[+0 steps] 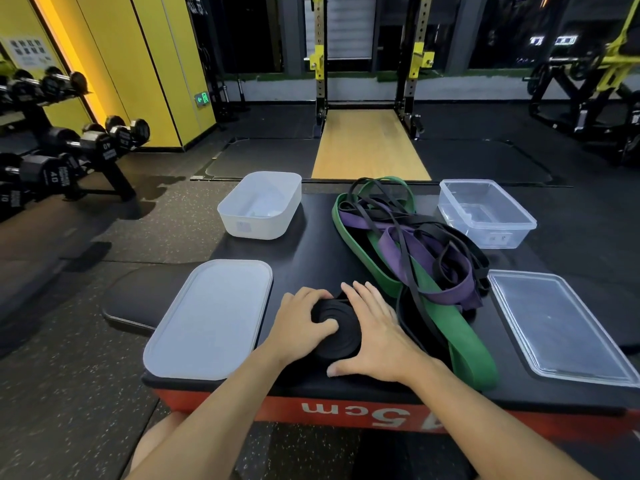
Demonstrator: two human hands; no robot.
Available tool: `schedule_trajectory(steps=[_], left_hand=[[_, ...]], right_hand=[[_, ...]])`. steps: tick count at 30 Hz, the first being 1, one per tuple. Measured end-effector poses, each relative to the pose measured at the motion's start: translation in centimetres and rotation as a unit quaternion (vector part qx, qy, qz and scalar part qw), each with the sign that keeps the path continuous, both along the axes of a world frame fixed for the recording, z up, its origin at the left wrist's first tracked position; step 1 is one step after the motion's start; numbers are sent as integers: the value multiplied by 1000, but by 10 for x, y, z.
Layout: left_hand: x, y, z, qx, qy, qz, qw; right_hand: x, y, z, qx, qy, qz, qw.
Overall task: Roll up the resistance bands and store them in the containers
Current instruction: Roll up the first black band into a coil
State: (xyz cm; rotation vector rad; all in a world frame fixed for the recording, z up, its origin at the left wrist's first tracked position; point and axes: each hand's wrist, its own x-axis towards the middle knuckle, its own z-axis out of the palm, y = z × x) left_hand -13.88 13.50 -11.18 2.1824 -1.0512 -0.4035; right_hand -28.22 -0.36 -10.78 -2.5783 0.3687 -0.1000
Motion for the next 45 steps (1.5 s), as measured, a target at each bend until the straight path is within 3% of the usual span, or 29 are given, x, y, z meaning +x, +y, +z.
schedule_trajectory(steps=[6,10,15,21,30,38,45], left_hand=[[-1,1,3,-19,66,17,998],[-2,0,5,-4,62,18,998],[-3,-11,10,57,9,8,998],[-5,-5,11,48,14,2,999],[5,30,11,28,40,-82,995],[18,12,31,133,-51,-216,966],[21,-9,29,150,-127,-234,952]], right_hand=[[3,-4,4,57,26,-14,998],[1,-4,4,67,18,-29,997],[0,-5,-2,11,16,-54,998],[-1,-6,-7,-16,-17,-45,999],[-7,-8,-7,91,-44,-80,992],[-7,-9,-4,123,-27,-60,990],[-8,-9,-5,101,-31,-34,994]])
